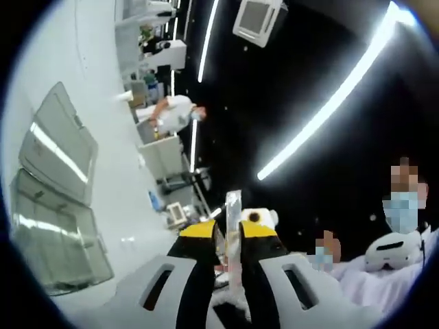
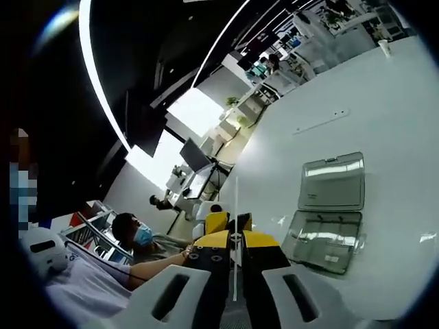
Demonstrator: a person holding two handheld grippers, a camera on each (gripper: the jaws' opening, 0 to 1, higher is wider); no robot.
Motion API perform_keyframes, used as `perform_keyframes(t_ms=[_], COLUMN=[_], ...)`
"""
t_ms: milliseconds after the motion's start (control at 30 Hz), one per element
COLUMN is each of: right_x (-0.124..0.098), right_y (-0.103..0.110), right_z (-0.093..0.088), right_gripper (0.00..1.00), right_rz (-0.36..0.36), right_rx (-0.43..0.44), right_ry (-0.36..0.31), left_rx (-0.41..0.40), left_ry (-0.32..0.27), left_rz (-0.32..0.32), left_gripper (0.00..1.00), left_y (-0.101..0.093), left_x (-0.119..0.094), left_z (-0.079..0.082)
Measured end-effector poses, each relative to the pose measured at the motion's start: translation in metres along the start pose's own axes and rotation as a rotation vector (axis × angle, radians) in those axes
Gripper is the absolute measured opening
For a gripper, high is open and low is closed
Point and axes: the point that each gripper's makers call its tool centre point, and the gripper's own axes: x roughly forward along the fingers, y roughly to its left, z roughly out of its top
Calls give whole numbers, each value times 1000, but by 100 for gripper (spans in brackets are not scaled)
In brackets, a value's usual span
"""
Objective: Insert the divider into the dual guide fixture by aligning both edges with the guide slots and pushing it downward to the bottom, including one-sided entry, uneven engagement, binding, and posture correction.
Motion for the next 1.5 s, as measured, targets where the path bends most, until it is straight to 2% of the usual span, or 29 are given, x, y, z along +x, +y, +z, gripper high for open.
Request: perform_keyframes(t_ms=[67, 133, 167, 267, 333, 433, 500, 567, 600, 633, 733, 800, 867, 1000, 1167, 1300, 1500], right_x=[0, 0, 0, 0, 2, 6, 8, 11, 12, 13, 19, 21, 23, 27, 31, 37, 46], right_y=[-2, -7, -10, -23, -34, -47, -58, -65, -68, -75, -80, -85, -91, -100, -118, -129, -136], right_z=[2, 5, 6, 5, 2, -3, -9, -11, -13, -14, -17, -17, -17, -22, -30, -34, -34], right_gripper=[0, 0, 0, 0, 0, 0, 0, 0, 0, 0, 0, 0, 0, 0, 0, 0, 0], right_rz=[-17, -46, -66, -144, -207, -291, -363, -397, -417, -458, -489, -521, -554, -604, -664, -704, -727], right_rx=[8, -7, -6, -31, -61, -95, -121, -141, -140, -174, -157, -133, -120, -40, -17, 2, 10], right_ry=[-16, -30, -37, -37, -24, -9, 12, 19, 26, 37, 29, 16, 1, -24, -14, 4, 16], left_rx=[55, 78, 130, 231, 257, 379, 459, 546, 576, 600, 678, 703, 758, 784, 786, 801, 797], left_ry=[-2, 5, -9, 9, 32, 29, 53, 104, 111, 129, 110, 105, 126, 137, 124, 138, 160], left_rz=[32, 43, 62, 93, 128, 183, 220, 266, 271, 286, 290, 304, 323, 333, 335, 333, 320], left_gripper=[12, 14, 17, 22, 22, 22, 23, 25, 25, 25, 26, 27, 28, 29, 29, 29, 29], left_y=[4, 4, 5, 4, 7, 8, 9, 11, 10, 10, 2, -1, -1, -2, -3, -2, 1], left_x=[-5, -9, -13, -25, -32, -44, -52, -61, -63, -67, -73, -79, -87, -96, -103, -105, -106], left_z=[2, 2, 6, 9, 10, 19, 21, 17, 17, 15, 21, 23, 23, 22, 23, 21, 19])
